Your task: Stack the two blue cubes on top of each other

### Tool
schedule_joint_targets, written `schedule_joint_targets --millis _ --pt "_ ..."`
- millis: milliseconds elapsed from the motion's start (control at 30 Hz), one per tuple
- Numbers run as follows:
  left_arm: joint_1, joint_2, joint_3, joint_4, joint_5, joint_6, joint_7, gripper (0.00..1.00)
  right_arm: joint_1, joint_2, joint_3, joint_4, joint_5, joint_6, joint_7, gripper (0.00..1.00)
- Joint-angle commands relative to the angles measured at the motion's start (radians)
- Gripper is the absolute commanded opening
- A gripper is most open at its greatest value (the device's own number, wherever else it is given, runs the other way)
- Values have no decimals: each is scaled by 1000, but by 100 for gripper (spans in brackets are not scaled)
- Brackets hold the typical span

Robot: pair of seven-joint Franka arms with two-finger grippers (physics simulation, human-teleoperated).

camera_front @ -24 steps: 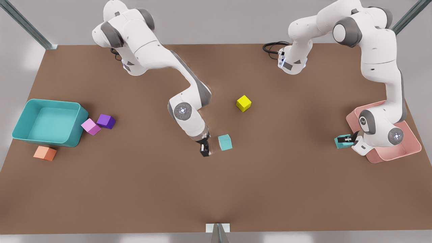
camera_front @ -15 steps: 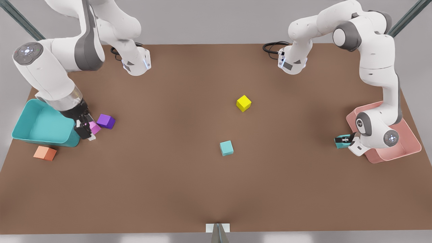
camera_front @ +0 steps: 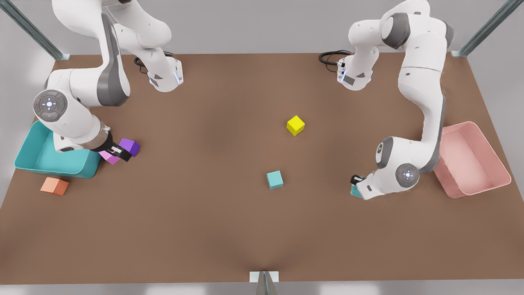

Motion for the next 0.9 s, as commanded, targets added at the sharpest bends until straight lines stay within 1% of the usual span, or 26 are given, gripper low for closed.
schedule_joint_targets --millis 0,33,100,167,233,333,500,600,667,867 --pt "-141 1 -45 17 10 -184 -794 42 -6 0 0 1 0 -23 -481 100" --pt "-183 1 -51 17 -6 -184 -847 42 -6 0 0 1 0 -23 -480 100" --pt "-186 23 -111 27 -65 -187 -927 42 -5 1 0 1 -1 -23 -478 100" --pt "-211 121 -117 165 -63 -187 -996 43 -5 10 0 3 -1 -23 -478 100" --pt "-220 147 -117 199 -60 -182 -999 43 -5 15 0 7 -1 -23 -464 100" --pt "-235 264 -114 368 -42 -184 -1047 43 -6 29 -1 23 -3 -23 -466 100" --pt "-269 282 -115 368 -42 -182 -1047 43 -12 30 0 23 -3 -23 -465 100" --pt "-301 327 -111 459 -39 -167 -1070 43 -12 32 0 23 -1 -23 -463 100" --pt "-300 327 -92 459 -31 -135 -1067 43 -11 32 0 20 -1 -23 -448 100" --pt "-303 348 -95 460 -31 -93 -1070 43 -11 35 0 18 -1 -23 -446 100"
